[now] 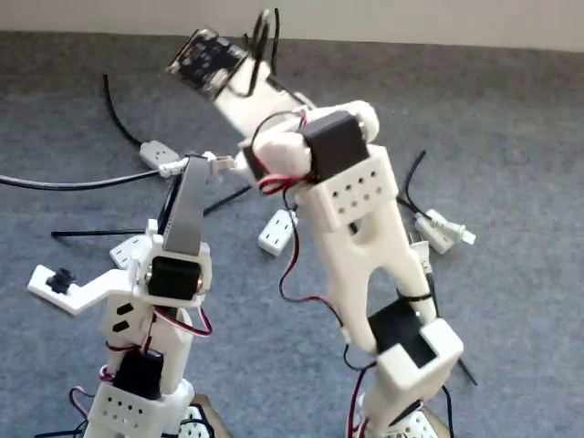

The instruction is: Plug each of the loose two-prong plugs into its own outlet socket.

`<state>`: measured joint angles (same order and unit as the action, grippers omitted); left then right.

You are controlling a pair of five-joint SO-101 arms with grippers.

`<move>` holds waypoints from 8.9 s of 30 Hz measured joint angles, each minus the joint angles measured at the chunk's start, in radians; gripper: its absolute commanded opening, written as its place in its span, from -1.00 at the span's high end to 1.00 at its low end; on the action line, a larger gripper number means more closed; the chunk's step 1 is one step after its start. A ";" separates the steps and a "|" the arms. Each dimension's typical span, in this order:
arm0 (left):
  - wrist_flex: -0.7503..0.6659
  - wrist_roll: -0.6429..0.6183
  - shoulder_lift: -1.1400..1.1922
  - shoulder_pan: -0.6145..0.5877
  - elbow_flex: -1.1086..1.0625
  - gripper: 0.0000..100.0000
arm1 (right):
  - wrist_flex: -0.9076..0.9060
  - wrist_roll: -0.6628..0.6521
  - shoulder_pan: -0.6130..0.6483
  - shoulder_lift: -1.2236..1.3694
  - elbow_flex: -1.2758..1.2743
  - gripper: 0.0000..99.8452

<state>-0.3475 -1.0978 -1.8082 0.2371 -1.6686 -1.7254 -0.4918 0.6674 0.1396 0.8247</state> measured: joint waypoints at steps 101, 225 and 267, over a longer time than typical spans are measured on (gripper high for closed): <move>1.300 0.371 1.217 -0.081 1.088 0.98 | 0.038 -0.124 -0.430 -0.195 -0.029 0.98; 1.654 1.106 2.209 0.170 1.674 0.98 | 0.051 -0.124 -0.476 -0.195 -0.029 0.98; 1.683 0.974 2.440 0.061 2.081 0.97 | 0.038 -0.124 -0.476 -0.195 -0.029 0.98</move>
<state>1.3357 -0.1235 0.6314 0.2984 0.4120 -1.6870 -0.6160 0.1918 -0.0552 0.7956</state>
